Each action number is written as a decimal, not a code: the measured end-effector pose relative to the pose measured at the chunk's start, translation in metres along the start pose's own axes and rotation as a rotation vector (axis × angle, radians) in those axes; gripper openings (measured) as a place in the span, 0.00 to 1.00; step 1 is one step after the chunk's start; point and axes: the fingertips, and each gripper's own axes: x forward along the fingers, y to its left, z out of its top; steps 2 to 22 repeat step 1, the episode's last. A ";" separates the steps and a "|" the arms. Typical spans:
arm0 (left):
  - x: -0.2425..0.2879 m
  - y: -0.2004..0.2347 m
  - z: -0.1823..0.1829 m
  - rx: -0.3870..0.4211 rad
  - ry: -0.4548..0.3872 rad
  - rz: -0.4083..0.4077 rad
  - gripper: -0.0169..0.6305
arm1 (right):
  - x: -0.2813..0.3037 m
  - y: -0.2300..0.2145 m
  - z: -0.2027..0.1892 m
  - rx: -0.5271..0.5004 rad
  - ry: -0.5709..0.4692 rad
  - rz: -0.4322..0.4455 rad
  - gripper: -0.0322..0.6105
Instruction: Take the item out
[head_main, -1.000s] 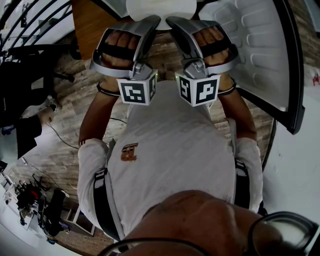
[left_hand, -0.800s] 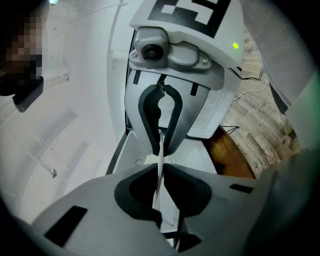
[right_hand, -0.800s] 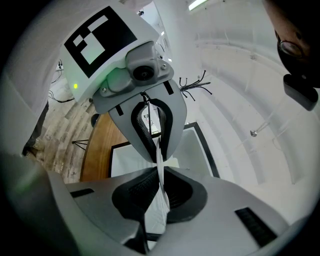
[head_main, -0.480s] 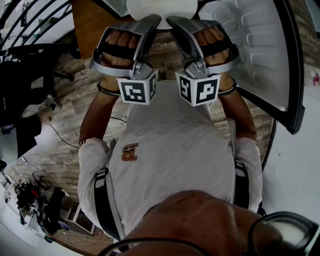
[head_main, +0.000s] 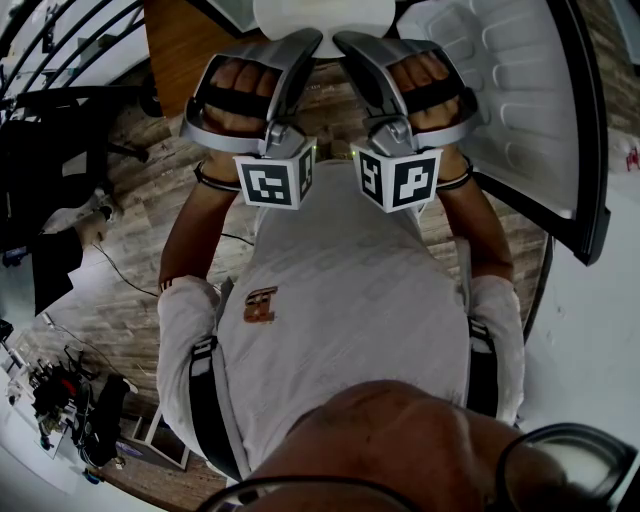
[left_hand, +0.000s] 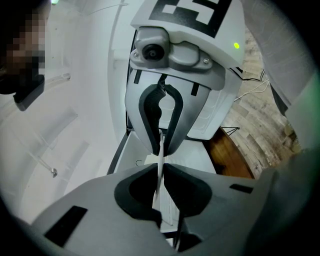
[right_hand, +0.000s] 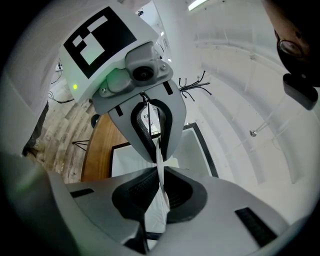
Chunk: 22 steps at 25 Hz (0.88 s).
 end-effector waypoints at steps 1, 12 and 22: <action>-0.002 0.000 0.001 0.000 0.000 0.000 0.09 | -0.002 0.000 0.001 0.001 0.000 0.000 0.12; -0.002 0.000 0.001 0.000 0.000 0.000 0.09 | -0.002 0.000 0.001 0.001 0.000 0.000 0.12; -0.002 0.000 0.001 0.000 0.000 0.000 0.09 | -0.002 0.000 0.001 0.001 0.000 0.000 0.12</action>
